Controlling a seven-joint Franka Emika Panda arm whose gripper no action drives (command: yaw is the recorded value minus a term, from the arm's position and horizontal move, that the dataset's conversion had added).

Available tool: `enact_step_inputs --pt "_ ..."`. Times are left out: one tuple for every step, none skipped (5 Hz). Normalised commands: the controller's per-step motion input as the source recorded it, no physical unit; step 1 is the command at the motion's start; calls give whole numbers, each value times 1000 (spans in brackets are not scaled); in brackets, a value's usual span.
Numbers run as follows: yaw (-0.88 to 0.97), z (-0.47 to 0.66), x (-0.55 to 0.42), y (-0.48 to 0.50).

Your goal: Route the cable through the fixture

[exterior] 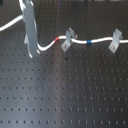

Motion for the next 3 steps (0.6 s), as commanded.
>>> enact_step_inputs --pt "-49 2 -198 -93" --pt "-271 285 -369 -120" --pt "-471 94 -333 61"
